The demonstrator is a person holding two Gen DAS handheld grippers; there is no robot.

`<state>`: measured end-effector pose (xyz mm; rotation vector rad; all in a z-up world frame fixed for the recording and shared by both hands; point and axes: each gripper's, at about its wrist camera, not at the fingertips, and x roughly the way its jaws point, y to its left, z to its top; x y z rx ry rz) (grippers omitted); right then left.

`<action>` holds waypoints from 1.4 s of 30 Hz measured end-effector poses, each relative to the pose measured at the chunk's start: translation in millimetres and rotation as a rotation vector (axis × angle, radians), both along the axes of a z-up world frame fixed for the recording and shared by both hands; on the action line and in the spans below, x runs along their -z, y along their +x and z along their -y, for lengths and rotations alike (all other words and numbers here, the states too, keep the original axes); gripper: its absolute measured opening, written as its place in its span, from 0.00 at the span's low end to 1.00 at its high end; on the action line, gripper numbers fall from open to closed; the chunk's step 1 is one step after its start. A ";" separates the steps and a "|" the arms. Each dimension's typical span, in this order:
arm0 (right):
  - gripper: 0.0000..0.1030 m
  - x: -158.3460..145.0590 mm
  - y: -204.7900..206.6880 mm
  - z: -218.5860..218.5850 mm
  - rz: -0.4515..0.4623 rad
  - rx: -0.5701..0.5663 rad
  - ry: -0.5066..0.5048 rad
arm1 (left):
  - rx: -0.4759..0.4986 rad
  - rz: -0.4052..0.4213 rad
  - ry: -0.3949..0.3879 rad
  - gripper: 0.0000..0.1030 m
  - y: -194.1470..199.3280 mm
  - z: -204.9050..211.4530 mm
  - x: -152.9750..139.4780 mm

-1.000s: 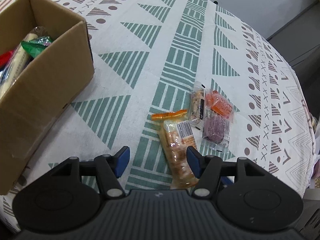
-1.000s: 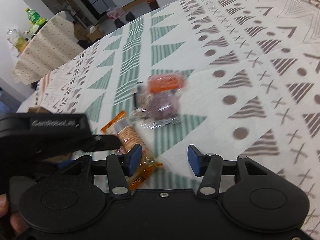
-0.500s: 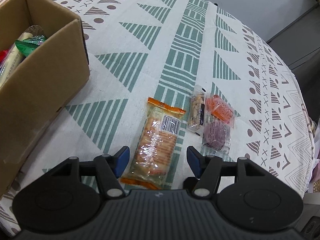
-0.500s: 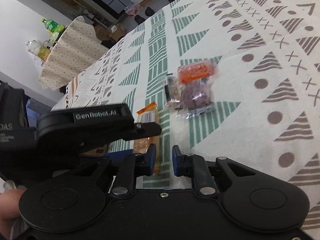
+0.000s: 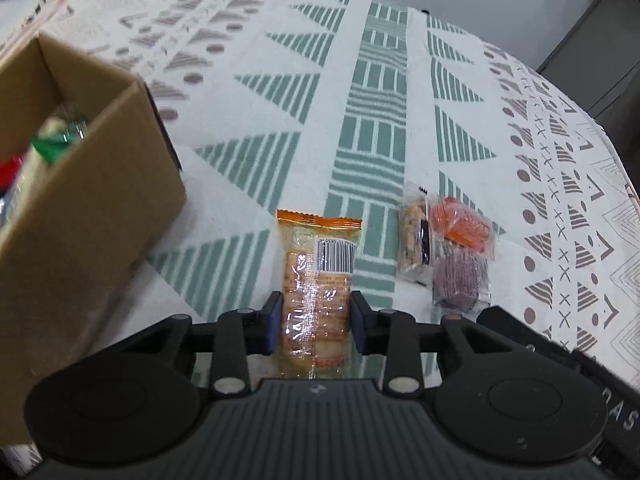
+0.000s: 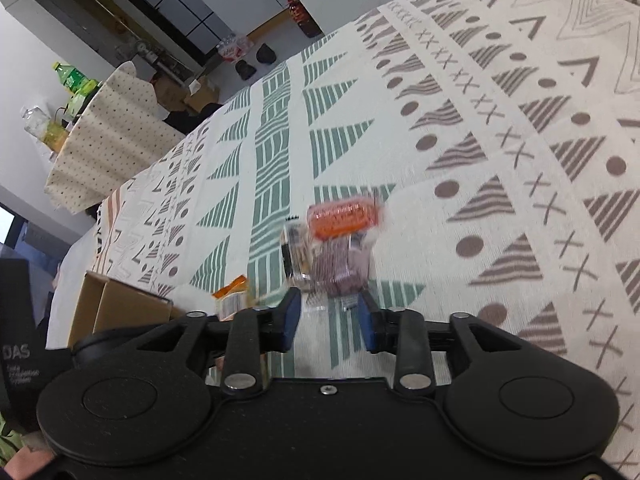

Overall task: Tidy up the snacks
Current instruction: 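Grasp the orange-wrapped biscuit pack with the left gripper while the right gripper grasps the purple candy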

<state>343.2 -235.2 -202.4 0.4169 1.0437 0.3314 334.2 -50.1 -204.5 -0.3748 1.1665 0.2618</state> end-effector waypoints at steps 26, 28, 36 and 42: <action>0.31 0.3 4.9 -21.5 -0.041 0.006 -0.172 | 0.006 0.045 -0.030 0.33 -16.2 -29.3 -37.3; 0.31 -6.9 -3.6 -22.0 -0.032 0.007 -0.180 | 0.012 0.056 -0.040 0.33 -21.3 -28.7 -42.2; 0.31 -36.3 -35.4 -25.4 0.018 0.042 -0.168 | 0.048 0.103 -0.040 0.33 -44.1 -28.9 -67.8; 0.30 -60.9 -53.3 -35.3 0.069 0.042 -0.145 | 0.054 0.153 -0.036 0.33 -65.0 -36.1 -91.4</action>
